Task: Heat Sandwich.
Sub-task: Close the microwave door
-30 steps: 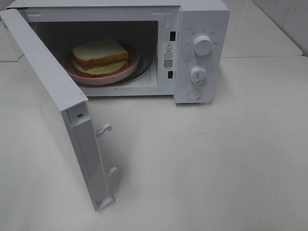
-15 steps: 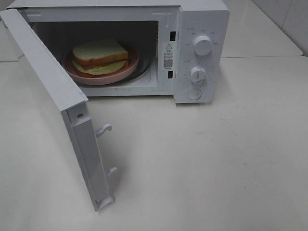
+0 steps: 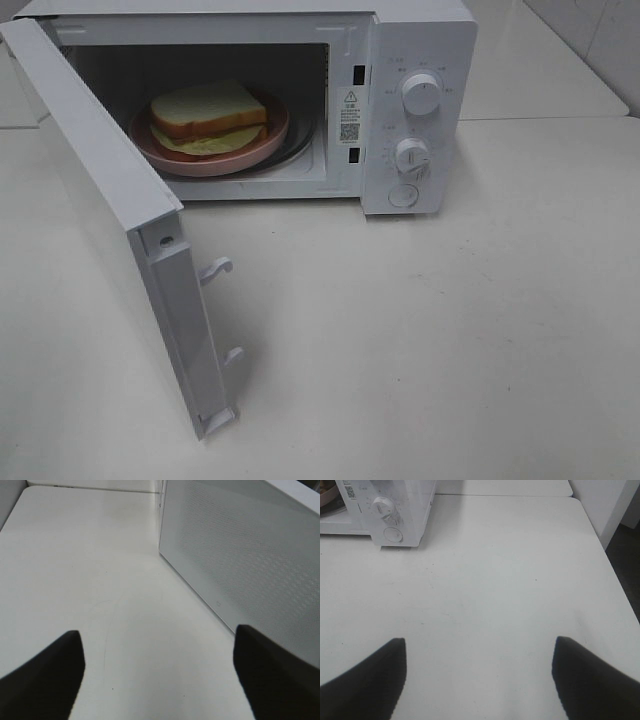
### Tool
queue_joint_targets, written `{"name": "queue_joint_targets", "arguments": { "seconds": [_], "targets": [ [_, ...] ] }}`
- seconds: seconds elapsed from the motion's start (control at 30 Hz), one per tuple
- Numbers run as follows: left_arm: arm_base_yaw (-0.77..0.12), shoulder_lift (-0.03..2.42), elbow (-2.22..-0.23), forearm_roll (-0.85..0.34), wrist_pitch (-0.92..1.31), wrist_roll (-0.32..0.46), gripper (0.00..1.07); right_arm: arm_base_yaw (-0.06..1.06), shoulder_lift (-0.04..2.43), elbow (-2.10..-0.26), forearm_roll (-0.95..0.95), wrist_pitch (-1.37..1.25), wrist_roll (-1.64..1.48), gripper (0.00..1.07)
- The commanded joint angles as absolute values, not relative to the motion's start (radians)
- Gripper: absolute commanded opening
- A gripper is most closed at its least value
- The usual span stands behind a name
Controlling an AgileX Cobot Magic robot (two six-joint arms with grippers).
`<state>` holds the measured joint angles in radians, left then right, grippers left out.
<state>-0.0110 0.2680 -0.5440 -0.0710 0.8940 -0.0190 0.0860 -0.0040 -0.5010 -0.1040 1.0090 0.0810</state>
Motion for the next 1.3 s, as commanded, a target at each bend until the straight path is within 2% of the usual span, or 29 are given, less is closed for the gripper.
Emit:
{"name": "queue_joint_targets", "arguments": {
  "seconds": [0.03,0.1,0.13,0.17,0.2,0.23,0.27,0.33,0.73,1.1,1.3],
  "targets": [
    [-0.017,0.367,-0.548,-0.072,0.823,-0.020,0.50,0.085,-0.032,-0.499,-0.102,0.994,0.072,0.76],
    [-0.017,0.417,-0.548,-0.072,0.795,-0.020,0.39,0.085,-0.032,-0.499,-0.102,0.994,0.072,0.76],
    [-0.017,0.417,-0.548,-0.072,0.795,-0.020,0.39,0.085,-0.032,-0.499,-0.102,0.994,0.072,0.76],
    [-0.017,0.443,-0.548,-0.072,0.774,-0.020,0.33,0.085,-0.032,-0.499,-0.102,0.994,0.072,0.76],
    [-0.017,0.489,-0.548,-0.072,0.730,-0.020,0.18,0.085,-0.032,-0.499,-0.102,0.994,0.072,0.76],
    [-0.017,0.514,-0.548,-0.072,0.702,-0.020,0.11,0.085,-0.032,-0.499,-0.102,0.994,0.072,0.76],
    [-0.017,0.514,-0.548,-0.072,0.702,-0.020,0.11,0.085,-0.032,-0.499,-0.102,0.994,0.072,0.76],
    [-0.017,0.559,-0.543,-0.072,0.647,-0.020,0.00,0.085,-0.032,-0.499,-0.102,0.994,0.072,0.76],
    [-0.017,0.815,-0.394,-0.072,0.091,-0.018,0.00,0.085,-0.032,-0.499,-0.102,0.994,0.072,0.76],
    [-0.017,1.045,-0.334,-0.066,-0.304,-0.020,0.00,0.085,-0.032,-0.499,-0.102,0.994,0.072,0.76],
    [-0.017,1.207,-0.333,0.008,-0.560,-0.020,0.00,0.085,-0.032,-0.499,-0.102,0.994,0.071,0.76]
  ]
}}
